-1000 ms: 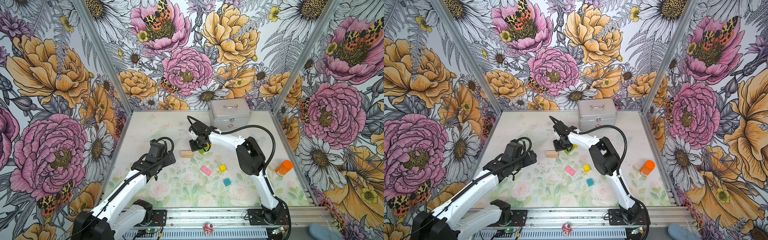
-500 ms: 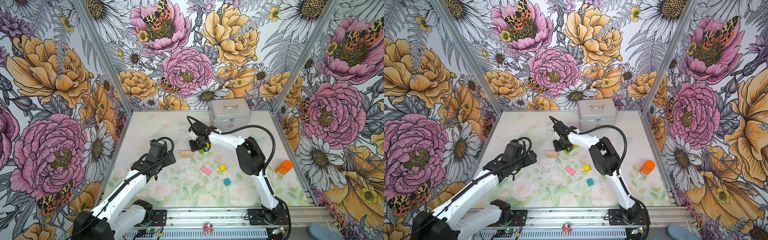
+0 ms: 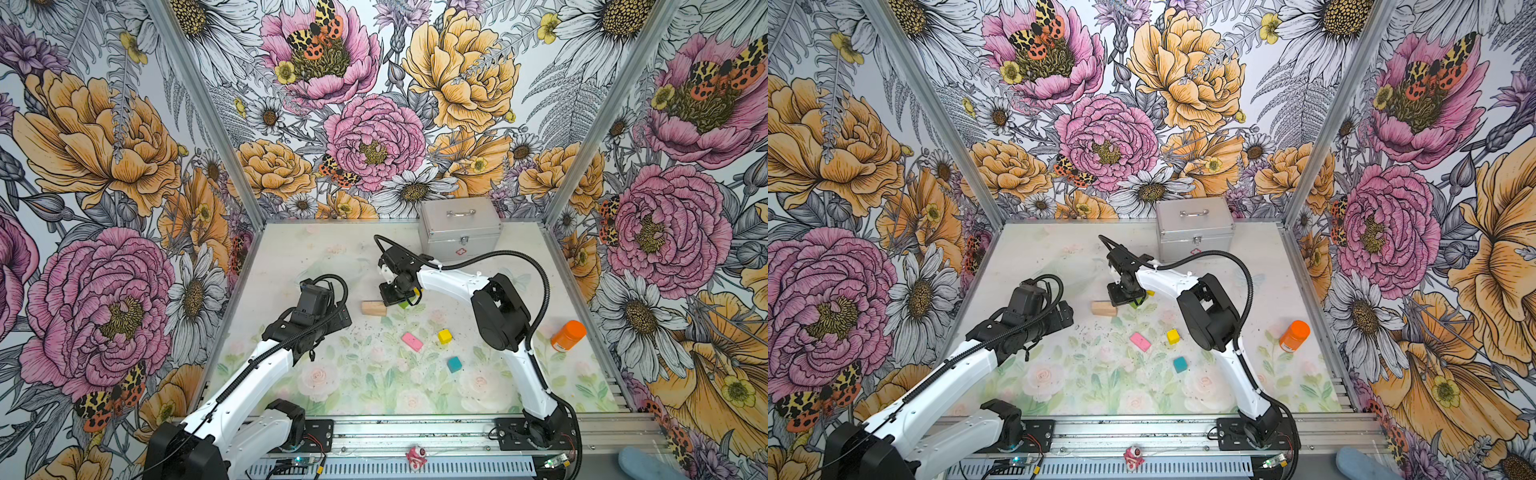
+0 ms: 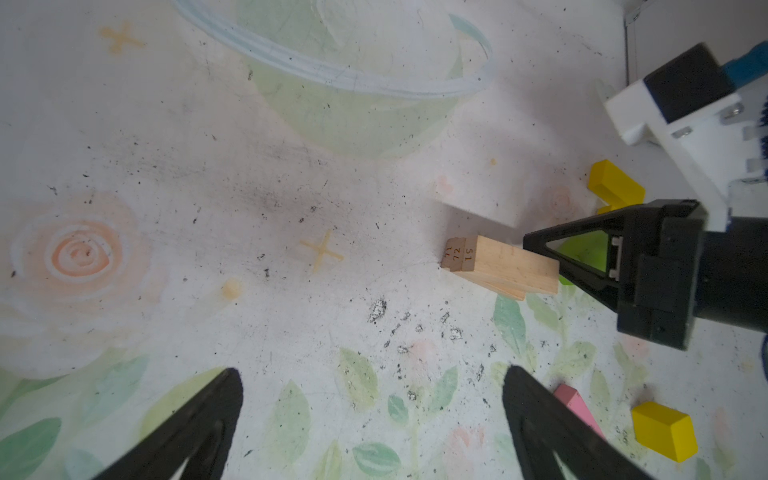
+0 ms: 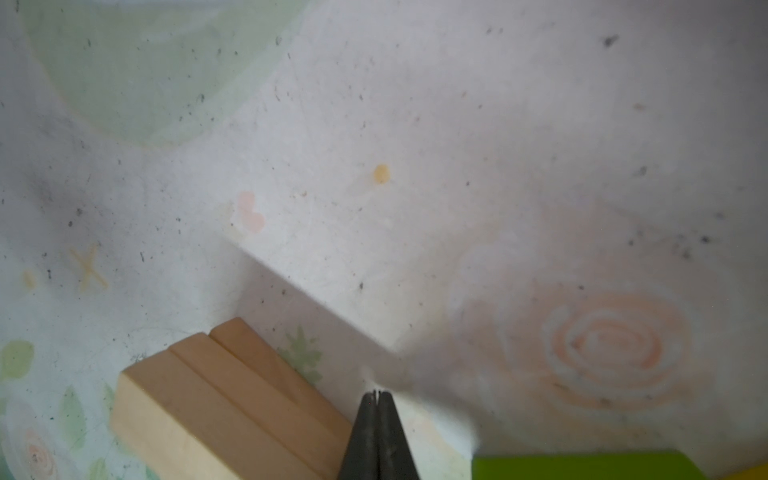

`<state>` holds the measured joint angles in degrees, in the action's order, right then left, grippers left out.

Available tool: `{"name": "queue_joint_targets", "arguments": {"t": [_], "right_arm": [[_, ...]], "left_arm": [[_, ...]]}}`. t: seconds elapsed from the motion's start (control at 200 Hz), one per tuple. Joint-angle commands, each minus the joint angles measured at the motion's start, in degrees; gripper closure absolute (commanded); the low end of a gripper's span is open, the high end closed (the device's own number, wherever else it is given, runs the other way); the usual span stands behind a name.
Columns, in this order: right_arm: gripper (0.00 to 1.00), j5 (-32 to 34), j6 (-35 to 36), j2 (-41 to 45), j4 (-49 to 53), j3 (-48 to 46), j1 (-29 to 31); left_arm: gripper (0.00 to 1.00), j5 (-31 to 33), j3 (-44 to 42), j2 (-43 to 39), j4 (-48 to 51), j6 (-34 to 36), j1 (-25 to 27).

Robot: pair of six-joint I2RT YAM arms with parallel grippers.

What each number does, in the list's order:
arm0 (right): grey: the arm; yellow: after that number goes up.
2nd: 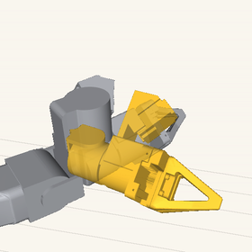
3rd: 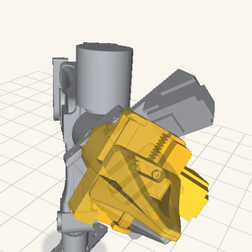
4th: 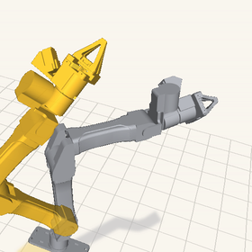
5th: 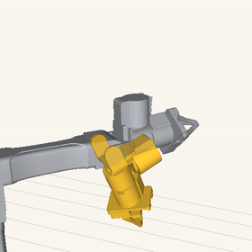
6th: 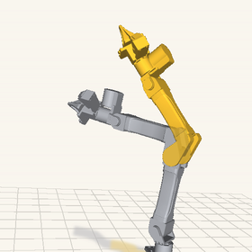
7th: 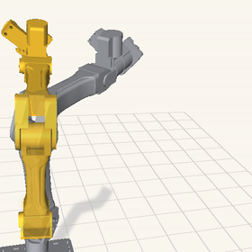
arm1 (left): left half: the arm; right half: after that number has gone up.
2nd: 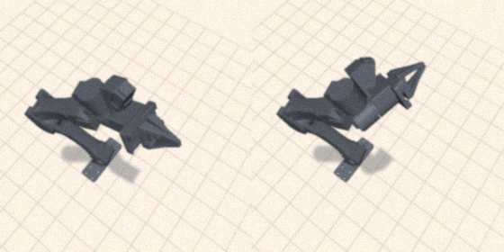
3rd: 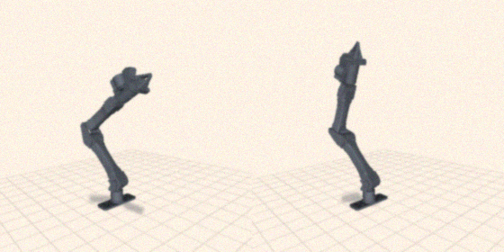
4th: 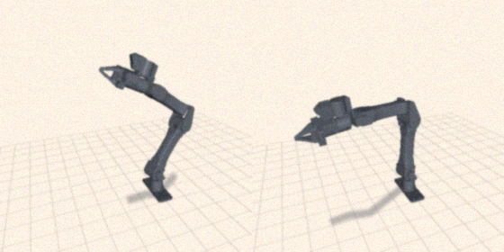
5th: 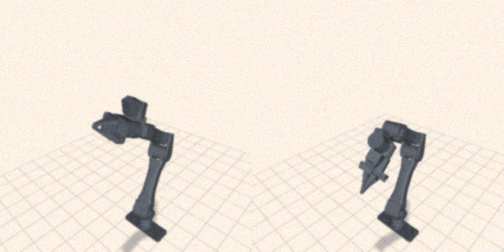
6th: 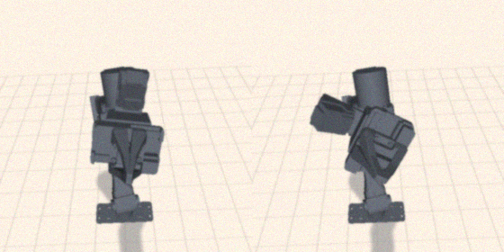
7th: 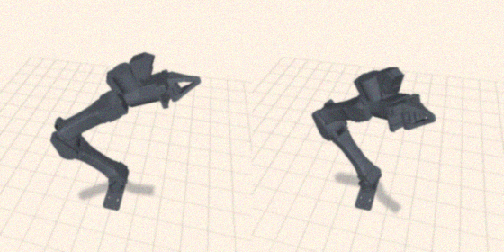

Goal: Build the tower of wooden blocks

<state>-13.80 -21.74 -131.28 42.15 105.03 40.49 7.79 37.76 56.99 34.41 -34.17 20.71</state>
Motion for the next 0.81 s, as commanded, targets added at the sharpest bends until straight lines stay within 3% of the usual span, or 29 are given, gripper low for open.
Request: {"name": "queue_joint_targets", "arguments": {"t": [0.0, 0.801], "right_arm": [[1.0, 0.3, 0.6, 3.1, -0.2, -0.5, 0.4], [1.0, 1.1, 1.5, 3.5, -0.1, 1.7, -0.7]], "left_arm": [[0.01, -1.1, -0.8, -0.9, -1.2, -0.5, -0.7], [0.01, -1.2, -0.2, -1.2, -1.1, -0.3, -0.6]]}}
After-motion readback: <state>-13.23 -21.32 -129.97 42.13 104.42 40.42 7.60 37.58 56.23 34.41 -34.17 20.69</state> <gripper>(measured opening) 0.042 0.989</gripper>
